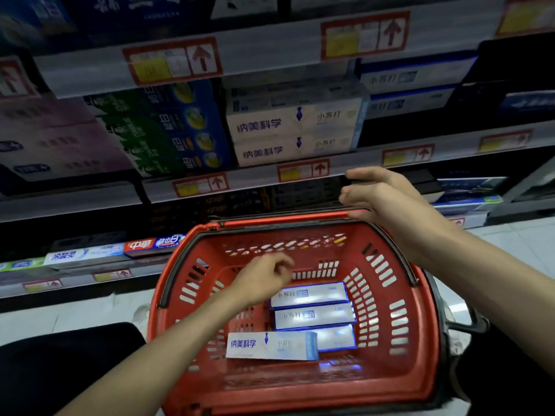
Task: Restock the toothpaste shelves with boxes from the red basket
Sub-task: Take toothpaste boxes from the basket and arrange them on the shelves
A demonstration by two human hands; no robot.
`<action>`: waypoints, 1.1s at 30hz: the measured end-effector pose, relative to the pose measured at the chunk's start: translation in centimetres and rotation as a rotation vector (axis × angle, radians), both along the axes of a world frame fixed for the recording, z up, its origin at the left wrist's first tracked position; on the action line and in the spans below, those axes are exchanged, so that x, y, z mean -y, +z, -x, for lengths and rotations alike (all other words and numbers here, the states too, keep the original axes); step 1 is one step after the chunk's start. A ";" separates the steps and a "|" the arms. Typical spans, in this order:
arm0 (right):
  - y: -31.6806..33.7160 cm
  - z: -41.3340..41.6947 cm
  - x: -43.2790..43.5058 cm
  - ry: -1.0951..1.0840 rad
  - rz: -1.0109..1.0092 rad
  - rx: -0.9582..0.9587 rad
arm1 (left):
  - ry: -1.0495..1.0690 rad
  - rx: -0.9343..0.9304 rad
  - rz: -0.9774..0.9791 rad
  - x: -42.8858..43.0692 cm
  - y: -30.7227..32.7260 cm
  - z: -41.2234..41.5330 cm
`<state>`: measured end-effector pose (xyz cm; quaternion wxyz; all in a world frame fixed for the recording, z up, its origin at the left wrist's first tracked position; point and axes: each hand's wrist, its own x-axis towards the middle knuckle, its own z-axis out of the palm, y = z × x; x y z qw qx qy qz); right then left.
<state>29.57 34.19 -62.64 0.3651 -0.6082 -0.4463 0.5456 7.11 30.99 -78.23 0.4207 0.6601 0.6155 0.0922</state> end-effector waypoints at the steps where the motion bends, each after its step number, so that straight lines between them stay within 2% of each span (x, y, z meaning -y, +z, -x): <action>1: -0.1 0.0 0.0 0.001 0.001 0.007 | -0.107 -0.154 0.050 0.7 -2.2 0.5; 4: -0.2 0.0 0.1 0.030 -0.021 0.053 | -0.437 -0.521 0.149 3.2 -6.9 1.7; 6: -0.2 -0.1 0.2 0.032 -0.041 0.088 | -0.643 -0.665 0.193 4.5 -8.6 2.1; 8: -0.1 -0.3 0.2 0.028 -0.052 0.111 | -0.740 -0.771 0.245 5.4 -9.6 2.2; 12: 0.1 -0.9 0.4 0.023 -0.056 0.122 | -0.603 -0.698 0.450 5.6 -11.8 2.2; 17: -0.4 -1.3 0.5 0.013 -0.065 0.140 | -0.365 -0.414 0.671 5.3 -14.1 2.7; 19: -0.7 -1.2 0.5 0.015 -0.057 0.150 | -0.335 -0.393 0.698 4.9 -14.6 3.4; 25: -1.3 -0.8 0.3 0.049 -0.074 0.169 | -0.247 -0.415 0.538 3.7 -14.7 5.6; 29: -1.6 -0.6 0.3 0.055 -0.080 0.188 | -0.340 -0.532 0.423 2.3 -11.7 4.7; 33: -1.4 -0.6 0.5 0.117 -0.067 0.216 | -0.438 -0.630 0.276 0.4 -5.6 3.7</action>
